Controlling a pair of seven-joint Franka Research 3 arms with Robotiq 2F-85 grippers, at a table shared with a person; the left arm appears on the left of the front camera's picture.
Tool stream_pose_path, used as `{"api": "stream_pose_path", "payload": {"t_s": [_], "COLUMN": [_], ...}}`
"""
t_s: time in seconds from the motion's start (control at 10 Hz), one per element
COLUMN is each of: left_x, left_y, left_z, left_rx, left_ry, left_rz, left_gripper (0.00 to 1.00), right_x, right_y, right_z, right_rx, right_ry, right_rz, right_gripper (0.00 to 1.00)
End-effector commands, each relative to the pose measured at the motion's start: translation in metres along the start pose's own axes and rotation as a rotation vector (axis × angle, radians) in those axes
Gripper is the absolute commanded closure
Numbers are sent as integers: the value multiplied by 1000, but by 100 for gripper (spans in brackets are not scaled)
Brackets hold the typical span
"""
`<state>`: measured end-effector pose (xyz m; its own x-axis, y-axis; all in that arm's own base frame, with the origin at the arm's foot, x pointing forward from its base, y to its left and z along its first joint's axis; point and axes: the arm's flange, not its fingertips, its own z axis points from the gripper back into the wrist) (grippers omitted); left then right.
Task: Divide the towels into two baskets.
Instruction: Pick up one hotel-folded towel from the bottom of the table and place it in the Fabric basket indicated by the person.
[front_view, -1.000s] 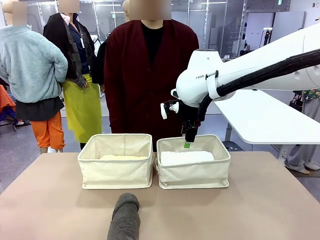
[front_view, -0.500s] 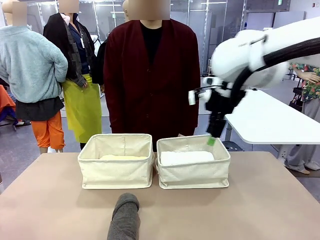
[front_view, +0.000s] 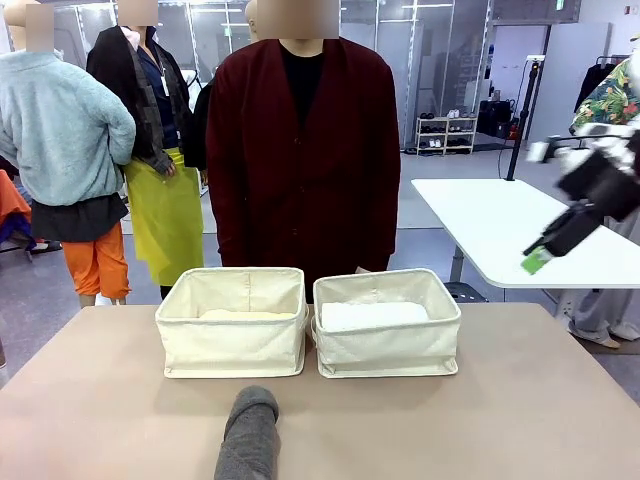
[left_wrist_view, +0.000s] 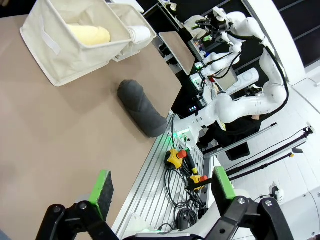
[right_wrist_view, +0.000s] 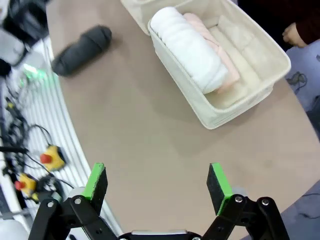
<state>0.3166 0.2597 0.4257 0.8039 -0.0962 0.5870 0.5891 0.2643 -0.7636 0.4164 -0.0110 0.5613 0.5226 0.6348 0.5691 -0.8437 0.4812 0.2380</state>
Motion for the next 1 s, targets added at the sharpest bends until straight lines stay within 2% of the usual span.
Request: {"api": "stream_pose_path", "payload": {"t_s": [0.0, 0.2, 0.4, 0.6, 0.8, 0.9], "left_x": [-5, -5, -5, -5, -5, -5], "left_y": [-6, -6, -6, -6, -6, -6], "left_z": [-1, -1, -1, -1, -1, -1], "left_rx": [-6, -6, -6, -6, -6, -6], "left_ry": [3, 3, 3, 3, 3, 3], "left_rz": [-7, -7, -7, -7, -7, -7], "left_gripper": [0, 0, 0, 0, 0, 0], "right_x": [-56, -118, -173, -232, -264, -258], "right_y": [-29, -68, -98, -128, -143, -126], "right_z": [36, 67, 77, 66, 43, 54], "right_rx": [107, 296, 329, 391, 461, 378], "right_ry": [-194, -338, -371, -409, -468, -403], "right_rz": [-207, -328, -526, -727, -751, -697], "right_gripper": [0, 0, 0, 0, 0, 0]}}
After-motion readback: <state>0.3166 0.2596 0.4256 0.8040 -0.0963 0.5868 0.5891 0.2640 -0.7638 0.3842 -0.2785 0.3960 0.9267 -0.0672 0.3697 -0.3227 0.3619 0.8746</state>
